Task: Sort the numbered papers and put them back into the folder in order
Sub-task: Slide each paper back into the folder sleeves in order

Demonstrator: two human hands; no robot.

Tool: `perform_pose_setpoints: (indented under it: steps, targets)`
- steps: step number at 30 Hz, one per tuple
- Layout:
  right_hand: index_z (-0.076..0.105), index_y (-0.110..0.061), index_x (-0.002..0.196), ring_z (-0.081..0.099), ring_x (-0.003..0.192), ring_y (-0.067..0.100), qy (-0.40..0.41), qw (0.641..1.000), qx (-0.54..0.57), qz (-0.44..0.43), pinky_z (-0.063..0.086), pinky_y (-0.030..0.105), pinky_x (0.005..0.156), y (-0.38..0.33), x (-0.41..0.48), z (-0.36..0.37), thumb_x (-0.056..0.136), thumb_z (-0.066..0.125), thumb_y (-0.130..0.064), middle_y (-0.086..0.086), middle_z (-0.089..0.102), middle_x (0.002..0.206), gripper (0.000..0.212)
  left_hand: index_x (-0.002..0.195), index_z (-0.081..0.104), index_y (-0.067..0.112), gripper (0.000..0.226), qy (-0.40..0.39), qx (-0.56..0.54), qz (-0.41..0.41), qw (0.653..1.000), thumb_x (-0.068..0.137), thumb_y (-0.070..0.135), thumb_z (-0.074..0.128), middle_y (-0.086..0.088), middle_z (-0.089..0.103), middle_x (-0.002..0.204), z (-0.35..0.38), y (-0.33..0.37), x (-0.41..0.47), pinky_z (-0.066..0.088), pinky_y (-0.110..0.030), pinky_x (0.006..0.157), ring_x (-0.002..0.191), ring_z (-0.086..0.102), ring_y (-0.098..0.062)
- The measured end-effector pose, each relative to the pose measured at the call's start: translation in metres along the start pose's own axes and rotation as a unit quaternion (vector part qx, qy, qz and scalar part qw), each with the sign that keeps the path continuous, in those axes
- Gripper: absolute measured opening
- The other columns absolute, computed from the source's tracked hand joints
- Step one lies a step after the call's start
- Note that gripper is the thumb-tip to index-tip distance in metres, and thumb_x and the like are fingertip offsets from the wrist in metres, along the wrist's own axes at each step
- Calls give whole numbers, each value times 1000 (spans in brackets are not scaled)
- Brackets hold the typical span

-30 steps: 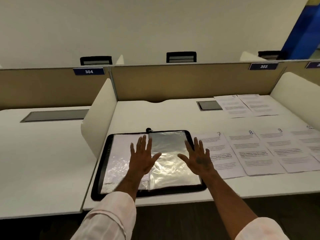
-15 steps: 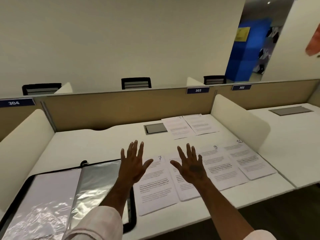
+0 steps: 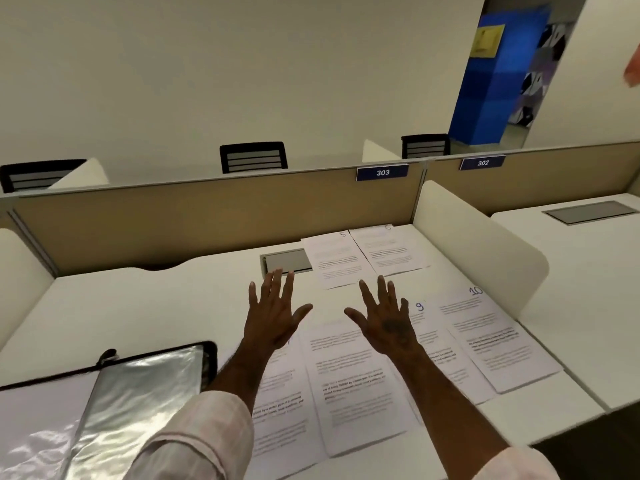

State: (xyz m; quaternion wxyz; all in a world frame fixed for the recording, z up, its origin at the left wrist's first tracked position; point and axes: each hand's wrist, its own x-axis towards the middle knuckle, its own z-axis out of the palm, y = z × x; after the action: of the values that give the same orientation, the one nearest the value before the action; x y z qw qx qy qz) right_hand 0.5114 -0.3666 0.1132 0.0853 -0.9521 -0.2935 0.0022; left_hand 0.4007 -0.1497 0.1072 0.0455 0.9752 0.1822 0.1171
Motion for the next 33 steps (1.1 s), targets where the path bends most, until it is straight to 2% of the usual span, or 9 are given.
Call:
perform_pose_setpoints:
  steps: [2, 10, 13, 16, 21, 24, 29, 31, 33]
  targets:
    - [3, -30, 155, -1, 149, 34, 8, 1000, 13, -11, 11, 58, 115, 11, 24, 6, 68, -23, -84, 13, -5, 161, 105, 157, 0, 21, 93, 0, -7, -10, 1000, 83, 77, -1, -7, -2, 165, 10, 2, 26, -7, -53, 118, 152, -6, -24]
    - [27, -25, 152, 24, 144, 38, -18, 999, 8, 31, 32, 63, 107, 42, 100, 9, 82, -7, -81, 17, 19, 158, 96, 157, 6, 21, 97, -15, -10, -3, 1000, 81, 79, -7, -7, 6, 165, 39, 13, 105, -2, -53, 118, 152, 2, -25]
    - [10, -30, 155, 2, 149, 33, -32, 999, 29, 16, 12, 58, 115, 56, 128, 13, 69, -18, -87, 12, 0, 161, 106, 157, 15, 20, 96, -1, -16, -9, 1000, 84, 79, -5, -9, 17, 163, 49, 18, 133, 6, -54, 118, 151, 12, -27]
    - [15, -29, 154, 7, 148, 34, 3, 999, 31, 15, 14, 58, 114, 74, 162, 18, 73, -14, -86, 12, 6, 161, 103, 156, 18, 20, 99, -7, -21, -20, 1000, 82, 81, -6, -9, 22, 161, 59, 25, 164, 9, -54, 118, 149, 17, -27]
    - [-8, -34, 153, -15, 148, 26, -59, 997, 43, 7, -4, 51, 117, 100, 216, 20, 55, -26, -88, 6, -16, 161, 113, 154, 26, 16, 97, -12, -31, -36, 999, 85, 80, 2, -10, 29, 159, 82, 36, 208, 16, -59, 115, 147, 23, -29]
    - [-2, -33, 154, -9, 149, 29, -87, 996, 32, -8, 0, 53, 117, 115, 249, 28, 55, -30, -87, 9, -10, 162, 116, 153, 28, 16, 92, -37, -29, -55, 997, 88, 78, 8, -11, 33, 156, 101, 41, 230, 22, -61, 113, 146, 27, -30]
    - [56, -25, 136, 53, 126, 35, -113, 994, 7, -9, 47, 58, 90, 133, 306, 65, 92, 11, -74, 16, 52, 140, 80, 154, 28, 17, 90, -55, -18, -77, 995, 89, 77, 9, -11, 33, 157, 128, 46, 262, 22, -60, 113, 145, 28, -30]
    - [53, -23, 139, 49, 129, 36, -90, 995, -8, -28, 43, 60, 94, 133, 322, 72, 91, 9, -75, 18, 48, 143, 83, 153, 29, 16, 91, -69, -8, -86, 994, 89, 77, 8, -12, 33, 156, 142, 46, 274, 23, -61, 112, 144, 29, -31]
    - [33, -25, 150, 27, 143, 36, -72, 996, -5, -58, 26, 60, 109, 133, 339, 84, 82, -5, -80, 16, 24, 156, 96, 154, 26, 17, 95, -79, -6, -95, 992, 86, 79, 2, -12, 29, 158, 153, 44, 283, 19, -60, 114, 147, 24, -31]
